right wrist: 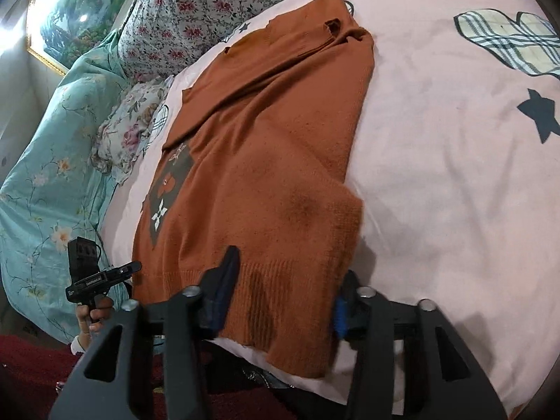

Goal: Fold small clothes
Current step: 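Grasp the ribbed hem with both tools and fold it up toward the collar, then open both tools and release the folded hem onto the sweater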

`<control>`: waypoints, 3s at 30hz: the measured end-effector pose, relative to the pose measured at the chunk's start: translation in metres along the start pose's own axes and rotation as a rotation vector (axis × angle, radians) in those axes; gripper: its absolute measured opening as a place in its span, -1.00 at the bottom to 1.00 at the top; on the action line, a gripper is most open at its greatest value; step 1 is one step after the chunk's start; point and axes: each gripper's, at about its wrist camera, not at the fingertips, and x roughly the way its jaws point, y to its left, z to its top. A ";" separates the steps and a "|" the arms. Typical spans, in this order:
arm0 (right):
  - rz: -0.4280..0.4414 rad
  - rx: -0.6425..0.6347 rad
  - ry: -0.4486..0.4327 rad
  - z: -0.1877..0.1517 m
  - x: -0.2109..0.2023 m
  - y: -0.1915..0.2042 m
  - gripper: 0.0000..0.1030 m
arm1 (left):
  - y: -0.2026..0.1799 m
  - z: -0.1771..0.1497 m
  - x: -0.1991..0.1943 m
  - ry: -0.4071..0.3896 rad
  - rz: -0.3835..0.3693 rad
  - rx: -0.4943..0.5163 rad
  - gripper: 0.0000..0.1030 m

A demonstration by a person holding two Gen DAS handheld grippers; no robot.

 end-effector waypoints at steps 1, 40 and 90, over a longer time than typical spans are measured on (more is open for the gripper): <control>-0.001 0.008 0.008 -0.002 0.001 -0.002 -0.86 | 0.000 0.000 -0.001 -0.005 -0.003 0.007 -0.92; 0.165 0.012 -0.110 -0.035 -0.063 -0.008 -0.87 | -0.009 0.005 -0.067 -0.230 -0.153 0.061 -0.94; -0.071 0.061 -0.254 0.257 0.044 -0.048 -0.32 | -0.044 0.282 0.102 -0.191 -0.077 0.132 -0.38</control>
